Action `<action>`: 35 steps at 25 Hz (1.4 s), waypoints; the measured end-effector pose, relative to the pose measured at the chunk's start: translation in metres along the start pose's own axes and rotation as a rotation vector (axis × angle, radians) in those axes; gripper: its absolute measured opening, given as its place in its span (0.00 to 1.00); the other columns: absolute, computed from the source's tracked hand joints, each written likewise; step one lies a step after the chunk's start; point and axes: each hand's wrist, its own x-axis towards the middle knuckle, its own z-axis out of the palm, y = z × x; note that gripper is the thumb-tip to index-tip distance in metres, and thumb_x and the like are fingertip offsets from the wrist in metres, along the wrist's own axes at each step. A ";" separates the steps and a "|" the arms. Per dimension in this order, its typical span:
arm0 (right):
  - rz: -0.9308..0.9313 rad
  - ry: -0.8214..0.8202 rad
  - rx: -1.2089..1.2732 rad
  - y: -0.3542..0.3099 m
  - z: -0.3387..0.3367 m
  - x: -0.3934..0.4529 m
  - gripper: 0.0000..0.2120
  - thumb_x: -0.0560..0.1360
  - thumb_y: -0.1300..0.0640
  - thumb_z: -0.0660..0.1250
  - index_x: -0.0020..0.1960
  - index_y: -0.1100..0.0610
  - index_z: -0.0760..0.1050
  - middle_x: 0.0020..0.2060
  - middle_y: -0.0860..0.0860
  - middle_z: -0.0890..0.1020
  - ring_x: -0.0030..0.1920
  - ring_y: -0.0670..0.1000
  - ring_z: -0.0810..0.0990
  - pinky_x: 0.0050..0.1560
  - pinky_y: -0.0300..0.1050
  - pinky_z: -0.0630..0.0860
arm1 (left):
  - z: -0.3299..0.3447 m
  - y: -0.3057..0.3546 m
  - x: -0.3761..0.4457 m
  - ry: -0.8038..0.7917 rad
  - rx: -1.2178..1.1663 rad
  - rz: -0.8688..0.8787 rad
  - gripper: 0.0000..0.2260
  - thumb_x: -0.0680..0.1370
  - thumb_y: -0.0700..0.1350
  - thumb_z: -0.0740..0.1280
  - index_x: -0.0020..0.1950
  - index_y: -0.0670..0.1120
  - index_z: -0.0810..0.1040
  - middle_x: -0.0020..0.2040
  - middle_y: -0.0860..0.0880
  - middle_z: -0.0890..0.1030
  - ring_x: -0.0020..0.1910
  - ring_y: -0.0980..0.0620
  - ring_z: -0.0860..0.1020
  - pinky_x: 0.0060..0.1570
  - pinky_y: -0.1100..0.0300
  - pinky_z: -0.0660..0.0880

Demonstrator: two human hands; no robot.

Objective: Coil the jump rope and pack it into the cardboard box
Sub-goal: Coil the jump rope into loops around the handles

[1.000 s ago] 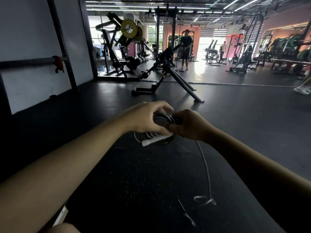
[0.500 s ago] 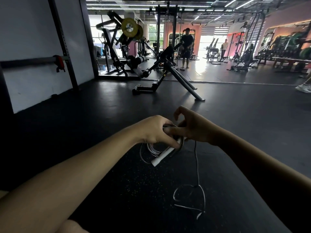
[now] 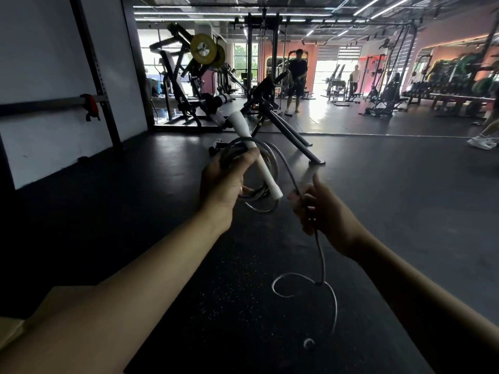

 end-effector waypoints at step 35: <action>-0.074 -0.211 -0.630 -0.051 -0.013 0.013 0.43 0.73 0.26 0.61 0.42 0.72 0.77 0.27 0.55 0.74 0.27 0.53 0.70 0.26 0.40 0.69 | -0.025 0.029 0.015 -0.788 0.993 0.063 0.10 0.78 0.55 0.70 0.47 0.49 0.79 0.30 0.52 0.79 0.30 0.56 0.83 0.33 0.65 0.73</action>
